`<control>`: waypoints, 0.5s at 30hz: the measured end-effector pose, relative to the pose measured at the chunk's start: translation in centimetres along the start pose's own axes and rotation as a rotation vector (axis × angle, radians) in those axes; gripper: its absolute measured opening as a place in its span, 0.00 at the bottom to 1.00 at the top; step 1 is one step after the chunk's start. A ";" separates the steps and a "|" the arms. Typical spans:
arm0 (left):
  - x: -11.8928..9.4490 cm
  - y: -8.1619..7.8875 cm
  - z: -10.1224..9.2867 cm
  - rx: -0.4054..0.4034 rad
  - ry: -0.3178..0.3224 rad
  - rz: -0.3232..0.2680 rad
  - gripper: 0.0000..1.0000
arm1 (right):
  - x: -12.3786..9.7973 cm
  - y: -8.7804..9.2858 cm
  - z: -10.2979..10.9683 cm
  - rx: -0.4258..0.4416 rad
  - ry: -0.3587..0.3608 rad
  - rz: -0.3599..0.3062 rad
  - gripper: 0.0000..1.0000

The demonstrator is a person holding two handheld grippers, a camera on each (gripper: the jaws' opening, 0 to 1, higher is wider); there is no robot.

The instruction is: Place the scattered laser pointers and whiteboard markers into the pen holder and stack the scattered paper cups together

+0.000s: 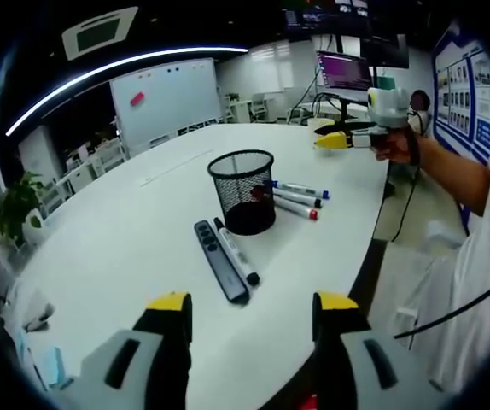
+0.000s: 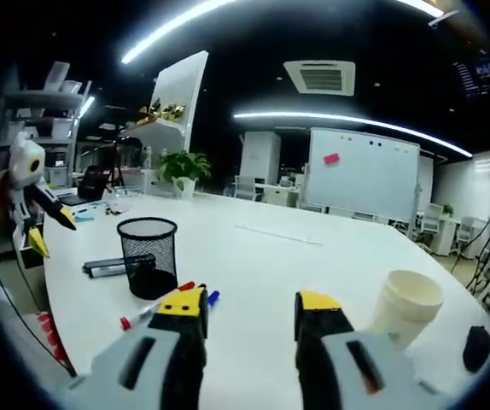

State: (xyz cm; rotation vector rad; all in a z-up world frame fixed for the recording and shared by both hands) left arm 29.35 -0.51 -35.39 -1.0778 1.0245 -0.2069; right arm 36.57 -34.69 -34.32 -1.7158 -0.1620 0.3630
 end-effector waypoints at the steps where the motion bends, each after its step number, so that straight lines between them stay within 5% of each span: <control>1: 0.0 0.0 0.0 0.000 0.001 0.001 0.57 | 0.0 0.0 0.0 0.003 0.000 0.000 0.41; 15: 0.1 -0.1 -0.2 -0.014 -0.001 -0.009 0.57 | 0.2 0.8 1.3 -0.014 -0.042 0.026 0.41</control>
Point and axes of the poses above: the point that each gripper's makers call its tool centre point, and the gripper's own axes: x roughly forward along the fingers, z roughly to its left, y roughly out of its underside, the point moved 6 cm from there along -x, roughly backward along the fingers, and after that the axes turned 4 degrees about y, right-handed, at the moved point
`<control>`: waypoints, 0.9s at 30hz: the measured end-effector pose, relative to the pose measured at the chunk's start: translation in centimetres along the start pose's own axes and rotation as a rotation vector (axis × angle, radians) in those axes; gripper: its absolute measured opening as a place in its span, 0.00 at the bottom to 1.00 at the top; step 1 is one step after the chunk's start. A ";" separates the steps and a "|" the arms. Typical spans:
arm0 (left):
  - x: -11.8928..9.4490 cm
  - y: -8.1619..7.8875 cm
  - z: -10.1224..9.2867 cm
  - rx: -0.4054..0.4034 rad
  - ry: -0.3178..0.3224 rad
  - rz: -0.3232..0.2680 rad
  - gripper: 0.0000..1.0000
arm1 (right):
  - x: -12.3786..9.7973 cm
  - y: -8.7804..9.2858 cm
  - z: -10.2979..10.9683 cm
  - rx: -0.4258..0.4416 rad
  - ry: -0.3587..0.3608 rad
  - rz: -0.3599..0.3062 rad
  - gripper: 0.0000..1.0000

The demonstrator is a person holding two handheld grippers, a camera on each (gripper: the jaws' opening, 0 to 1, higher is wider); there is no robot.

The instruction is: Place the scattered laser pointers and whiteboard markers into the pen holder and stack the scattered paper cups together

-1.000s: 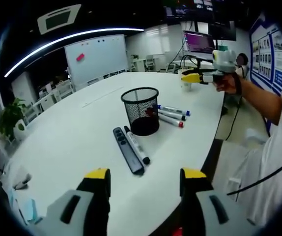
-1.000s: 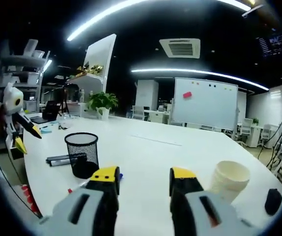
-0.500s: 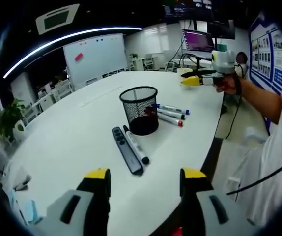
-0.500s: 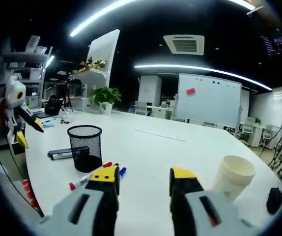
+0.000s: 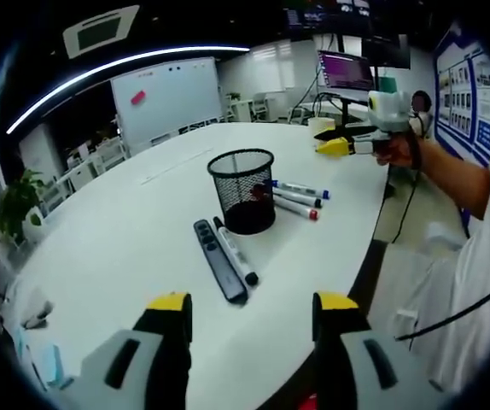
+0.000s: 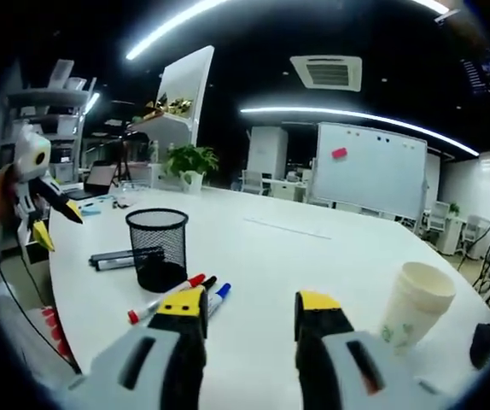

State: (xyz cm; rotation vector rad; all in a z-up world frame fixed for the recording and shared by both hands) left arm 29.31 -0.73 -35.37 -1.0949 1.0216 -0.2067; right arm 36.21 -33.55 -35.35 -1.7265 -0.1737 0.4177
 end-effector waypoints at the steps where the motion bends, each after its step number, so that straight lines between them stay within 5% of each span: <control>1: 0.1 0.0 -0.1 -0.001 0.002 -0.002 0.57 | 0.0 0.0 0.1 -0.001 -0.003 0.001 0.41; 27: 0.7 0.5 -0.3 -0.006 0.017 0.009 0.57 | -0.2 1.3 1.0 -0.004 -0.006 0.023 0.41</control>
Point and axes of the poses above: the point that each gripper's makers call its tool centre point, and the gripper's own axes: x roughly forward along the fingers, z roughly to its left, y roughly out of its underside, the point moved 6 cm from there along -x, roughly backward along the fingers, and after that the axes turned 4 degrees about y, right-handed, at the moved point
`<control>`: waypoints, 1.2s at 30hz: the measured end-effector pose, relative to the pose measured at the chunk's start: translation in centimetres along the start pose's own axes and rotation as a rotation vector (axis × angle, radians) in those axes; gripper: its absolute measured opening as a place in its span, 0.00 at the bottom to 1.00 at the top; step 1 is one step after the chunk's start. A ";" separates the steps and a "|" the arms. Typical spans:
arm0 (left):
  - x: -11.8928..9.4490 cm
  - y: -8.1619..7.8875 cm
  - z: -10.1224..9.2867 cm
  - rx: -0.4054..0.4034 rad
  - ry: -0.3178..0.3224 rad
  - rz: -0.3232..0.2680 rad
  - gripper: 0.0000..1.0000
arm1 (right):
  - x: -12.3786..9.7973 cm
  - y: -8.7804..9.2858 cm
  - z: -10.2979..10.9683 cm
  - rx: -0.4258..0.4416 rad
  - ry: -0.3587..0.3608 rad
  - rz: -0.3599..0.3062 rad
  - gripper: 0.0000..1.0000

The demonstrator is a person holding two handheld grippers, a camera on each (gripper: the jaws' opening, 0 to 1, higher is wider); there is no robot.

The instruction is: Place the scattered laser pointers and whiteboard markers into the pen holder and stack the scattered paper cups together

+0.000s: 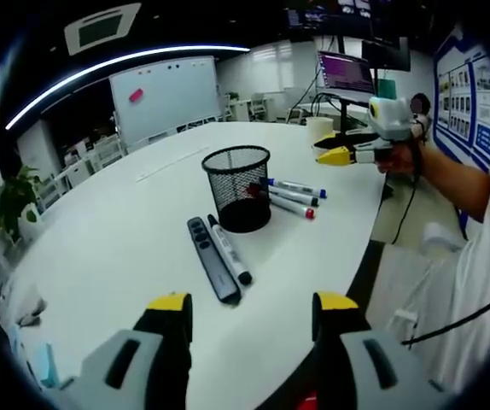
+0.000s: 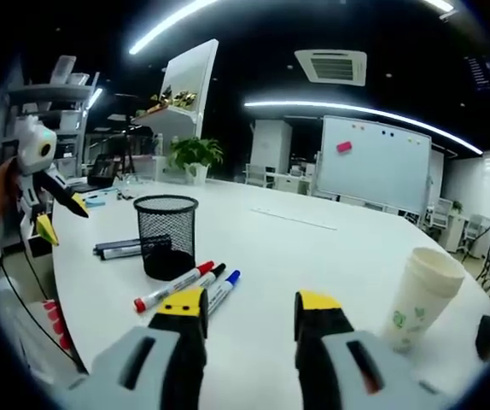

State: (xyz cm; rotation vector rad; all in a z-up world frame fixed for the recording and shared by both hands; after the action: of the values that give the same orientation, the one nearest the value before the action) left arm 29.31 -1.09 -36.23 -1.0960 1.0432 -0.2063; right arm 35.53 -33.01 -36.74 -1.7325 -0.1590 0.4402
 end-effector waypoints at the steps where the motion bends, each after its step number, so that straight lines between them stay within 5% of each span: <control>1: 0.0 0.0 0.0 0.001 0.002 0.001 0.57 | 0.0 0.0 0.0 -0.001 0.006 -0.005 0.42; 36: 0.0 0.0 -0.2 0.007 0.002 0.008 0.57 | 0.6 1.3 2.1 0.030 -0.052 0.029 0.42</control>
State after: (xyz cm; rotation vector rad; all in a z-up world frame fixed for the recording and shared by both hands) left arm 29.15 -1.24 -36.23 -1.0854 1.0478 -0.2039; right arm 35.09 -31.16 -38.43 -1.6962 -0.1638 0.5065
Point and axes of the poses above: the point that each gripper's makers call its tool centre point, and the gripper's own axes: x roughly forward along the fingers, z roughly to its left, y roughly out of its underside, the point moved 6 cm from there along -x, roughly backward along the fingers, and after that the axes turned 4 degrees about y, right-handed, at the moved point
